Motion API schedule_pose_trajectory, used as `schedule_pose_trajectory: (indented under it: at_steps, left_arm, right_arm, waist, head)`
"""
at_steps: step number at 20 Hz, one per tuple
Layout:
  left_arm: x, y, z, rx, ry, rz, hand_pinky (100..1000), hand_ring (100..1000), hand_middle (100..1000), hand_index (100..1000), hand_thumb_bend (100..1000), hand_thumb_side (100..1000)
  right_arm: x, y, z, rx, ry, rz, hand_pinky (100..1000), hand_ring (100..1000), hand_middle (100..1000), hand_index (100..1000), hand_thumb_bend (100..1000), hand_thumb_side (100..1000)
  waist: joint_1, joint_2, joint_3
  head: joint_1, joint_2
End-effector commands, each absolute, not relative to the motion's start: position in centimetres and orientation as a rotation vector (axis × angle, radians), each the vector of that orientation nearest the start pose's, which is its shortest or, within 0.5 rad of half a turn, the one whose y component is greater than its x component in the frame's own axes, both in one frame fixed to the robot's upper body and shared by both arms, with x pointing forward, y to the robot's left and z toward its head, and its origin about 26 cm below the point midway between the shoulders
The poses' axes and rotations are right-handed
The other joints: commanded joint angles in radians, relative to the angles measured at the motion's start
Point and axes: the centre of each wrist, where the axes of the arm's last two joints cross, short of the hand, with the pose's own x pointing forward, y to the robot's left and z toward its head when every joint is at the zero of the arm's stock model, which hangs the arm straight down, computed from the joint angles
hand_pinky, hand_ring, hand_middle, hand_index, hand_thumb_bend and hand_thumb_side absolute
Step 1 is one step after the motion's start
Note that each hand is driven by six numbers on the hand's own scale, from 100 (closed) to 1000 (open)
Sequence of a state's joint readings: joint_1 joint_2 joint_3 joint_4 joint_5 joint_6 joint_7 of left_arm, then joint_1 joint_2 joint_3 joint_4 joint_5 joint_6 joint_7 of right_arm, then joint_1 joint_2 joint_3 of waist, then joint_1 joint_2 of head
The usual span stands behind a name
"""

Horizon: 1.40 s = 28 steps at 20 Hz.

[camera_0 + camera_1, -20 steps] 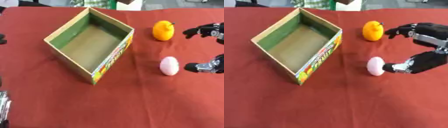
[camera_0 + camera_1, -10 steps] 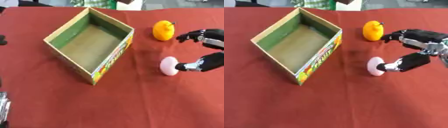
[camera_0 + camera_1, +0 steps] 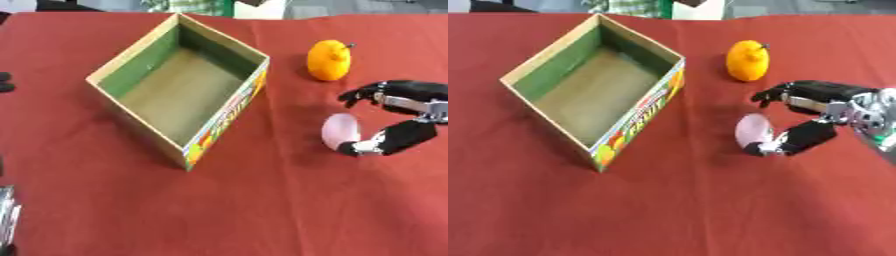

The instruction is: Pick up objects on the table and place them in the box.

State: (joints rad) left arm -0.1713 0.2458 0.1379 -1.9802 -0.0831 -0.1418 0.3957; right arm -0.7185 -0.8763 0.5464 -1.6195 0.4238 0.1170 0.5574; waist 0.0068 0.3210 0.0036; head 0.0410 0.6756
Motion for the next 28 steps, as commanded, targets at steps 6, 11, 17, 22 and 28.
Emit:
schedule_pose_trajectory:
  at_steps: [6,11,17,22,28]
  left_arm:
    - [28.6,29.4,17.1,0.527,-2.355,0.194,574,578,630,734,100,660]
    - [28.6,29.4,17.1,0.523,-2.354,0.194,574,578,630,733,100,661]
    - [28.6,29.3,17.1,0.518,-2.355,0.194,574,578,628,731,100,660]
    - [28.6,29.4,17.1,0.519,-2.353,0.196,574,579,628,731,100,659]
    - [28.6,29.4,17.0,0.518,-2.351,0.194,574,580,629,731,100,659]
  right_arm:
    - [37.5,-26.6,22.5,-0.671,-1.253,1.757,824,887,668,859,468,652]
    - [37.6,-26.5,22.3,-0.667,-1.283,1.735,784,822,571,790,308,550]
    - [38.0,-26.8,21.6,-0.671,-1.27,1.734,754,789,541,761,100,288]
    - [37.5,-26.7,22.2,-0.642,-1.328,1.723,737,759,529,754,100,131]
    - [35.5,-25.4,24.9,-0.613,-1.494,1.67,703,691,468,704,100,114]
  waist:
    - [0.002,-0.014,0.003]
    - [0.002,-0.013,0.004]
    - [0.002,-0.013,0.006]
    - [0.002,-0.017,0.005]
    - [0.0,-0.02,0.002]
  head:
    - [-0.005,-0.013]
    - [-0.005,-0.014]
    - [-0.005,-0.014]
    - [-0.003,-0.015]
    - [-0.002,-0.015]
